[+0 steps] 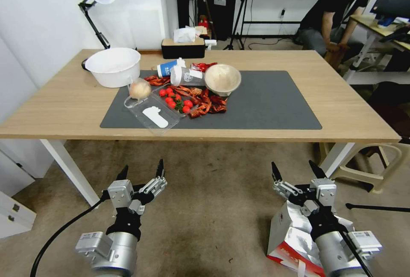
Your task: Pick up the food delivery bag from the floor and place it on the table.
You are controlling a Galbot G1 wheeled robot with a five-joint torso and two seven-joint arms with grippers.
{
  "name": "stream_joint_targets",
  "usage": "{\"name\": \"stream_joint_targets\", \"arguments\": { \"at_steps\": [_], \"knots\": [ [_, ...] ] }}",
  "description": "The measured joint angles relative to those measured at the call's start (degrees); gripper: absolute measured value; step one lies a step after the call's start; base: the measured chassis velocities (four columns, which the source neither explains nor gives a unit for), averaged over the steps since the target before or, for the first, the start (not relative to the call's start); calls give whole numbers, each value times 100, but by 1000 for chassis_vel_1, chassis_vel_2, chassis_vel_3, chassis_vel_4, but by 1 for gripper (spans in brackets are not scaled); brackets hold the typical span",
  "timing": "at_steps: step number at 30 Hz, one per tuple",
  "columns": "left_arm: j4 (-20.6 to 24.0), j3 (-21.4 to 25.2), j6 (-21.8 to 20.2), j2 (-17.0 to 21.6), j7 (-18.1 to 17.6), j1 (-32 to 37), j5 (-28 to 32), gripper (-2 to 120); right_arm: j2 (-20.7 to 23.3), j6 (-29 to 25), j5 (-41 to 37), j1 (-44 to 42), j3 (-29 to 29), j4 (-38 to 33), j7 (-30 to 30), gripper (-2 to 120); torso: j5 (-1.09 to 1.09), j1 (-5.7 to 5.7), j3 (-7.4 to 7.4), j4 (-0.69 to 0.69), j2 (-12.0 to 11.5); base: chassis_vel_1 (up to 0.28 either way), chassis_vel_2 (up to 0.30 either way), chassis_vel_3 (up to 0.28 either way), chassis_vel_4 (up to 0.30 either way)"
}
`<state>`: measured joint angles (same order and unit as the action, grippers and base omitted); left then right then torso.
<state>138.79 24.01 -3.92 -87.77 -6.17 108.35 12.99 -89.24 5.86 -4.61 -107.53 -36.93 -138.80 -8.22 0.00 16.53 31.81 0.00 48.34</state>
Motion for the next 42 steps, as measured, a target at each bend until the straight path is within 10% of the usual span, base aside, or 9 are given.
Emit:
{"name": "stream_joint_targets", "arguments": {
  "at_steps": [42],
  "knots": [
    [-100,60,89,143,61,20,-59,100,23,-19,81,10,62,117,-41,100,0,-479,-679,0,-1157,0,0,0,0]
  ]
}}
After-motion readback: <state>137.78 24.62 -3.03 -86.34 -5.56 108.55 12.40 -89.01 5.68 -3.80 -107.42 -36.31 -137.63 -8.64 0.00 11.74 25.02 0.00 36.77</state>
